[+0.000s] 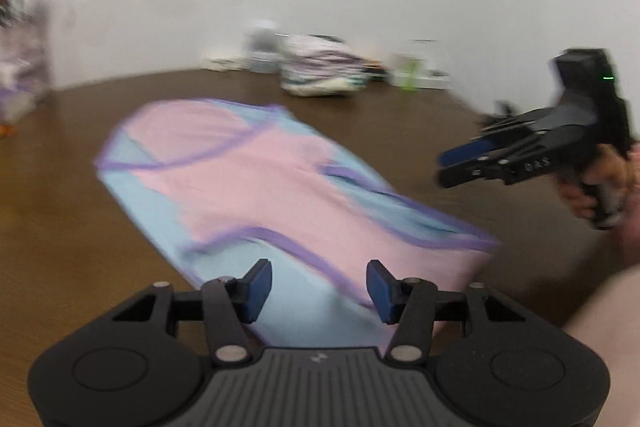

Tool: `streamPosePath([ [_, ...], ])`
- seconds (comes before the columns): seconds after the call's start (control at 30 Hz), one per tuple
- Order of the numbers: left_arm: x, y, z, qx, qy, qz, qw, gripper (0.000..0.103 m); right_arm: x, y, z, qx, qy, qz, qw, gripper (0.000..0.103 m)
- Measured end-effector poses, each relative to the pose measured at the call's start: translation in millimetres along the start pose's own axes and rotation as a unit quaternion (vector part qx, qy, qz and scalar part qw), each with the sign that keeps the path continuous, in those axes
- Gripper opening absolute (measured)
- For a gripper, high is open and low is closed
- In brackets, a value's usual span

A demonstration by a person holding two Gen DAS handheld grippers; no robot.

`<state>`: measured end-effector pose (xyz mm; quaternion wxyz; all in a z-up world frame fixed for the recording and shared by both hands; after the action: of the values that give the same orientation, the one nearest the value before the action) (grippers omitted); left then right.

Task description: Fold clothes

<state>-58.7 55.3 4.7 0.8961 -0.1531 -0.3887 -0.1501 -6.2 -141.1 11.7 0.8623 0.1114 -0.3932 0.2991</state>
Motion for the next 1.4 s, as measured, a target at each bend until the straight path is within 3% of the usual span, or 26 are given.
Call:
streamPosePath([
  [0.07,3,9,-13,0.061,0.004,-0.013,0.9980,0.039,7,3,-19,-0.012,0.004,0.023,1.000,0.028],
  [0.13,4,17,-24,0.104,0.008,-0.026,0.9942,0.032,14,9,-37,-0.022,0.011,0.057,0.998,0.024],
  [0.27,6,30,-41,0.147,0.019,-0.031,0.9884,0.030,20,14,-67,-0.049,0.029,0.108,0.992,0.024],
  [0.5,8,60,-56,0.170,0.043,-0.022,0.9843,0.030,16,5,-90,-0.056,0.054,0.096,0.992,0.025],
  [0.53,9,61,-58,0.169,0.045,-0.025,0.9843,0.027,16,3,-91,-0.054,0.053,0.091,0.993,0.025],
  [0.57,9,61,-61,0.169,0.049,-0.029,0.9840,0.009,16,1,-90,-0.054,0.052,0.089,0.993,0.015],
  [0.6,9,61,-64,0.169,0.055,-0.037,0.9834,0.000,16,-3,-87,-0.056,0.052,0.088,0.993,0.008],
  [0.67,10,57,-66,0.177,0.055,-0.064,0.9805,0.001,16,-9,-83,-0.059,0.051,0.085,0.993,0.006],
  [0.8,13,50,-57,0.221,0.039,-0.145,0.9636,0.001,18,-25,-74,-0.064,0.051,0.075,0.994,0.006],
  [0.93,5,43,-60,0.225,0.057,-0.190,0.9539,0.001,15,-33,-75,-0.043,0.063,0.058,0.995,0.007],
  [1.0,-1,40,-63,0.222,0.070,-0.204,0.9509,0.006,16,-33,-74,-0.039,0.061,0.053,0.996,0.012],
  [1.07,-1,39,-61,0.215,0.067,-0.200,0.9534,0.014,20,-36,-67,-0.037,0.047,0.040,0.997,0.025],
  [1.27,22,31,-52,0.161,0.012,-0.158,0.9741,0.024,41,-15,-57,0.032,0.003,0.023,0.999,0.025],
  [1.4,29,18,-68,0.136,0.005,-0.155,0.9784,0.026,45,-3,-84,0.013,0.020,0.057,0.998,0.025],
])
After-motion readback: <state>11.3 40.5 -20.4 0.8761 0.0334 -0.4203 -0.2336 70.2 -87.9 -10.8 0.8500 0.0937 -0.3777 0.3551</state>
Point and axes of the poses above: each gripper's, at about its wrist camera, not at the fingertips, and z roughly against the way its jaws point, y to its left, x to its top, the point moved 8 cm from there along -z, roughly the way its jaws point, and after that the axes turned 8 degrees about z, right-handed, at the moved point
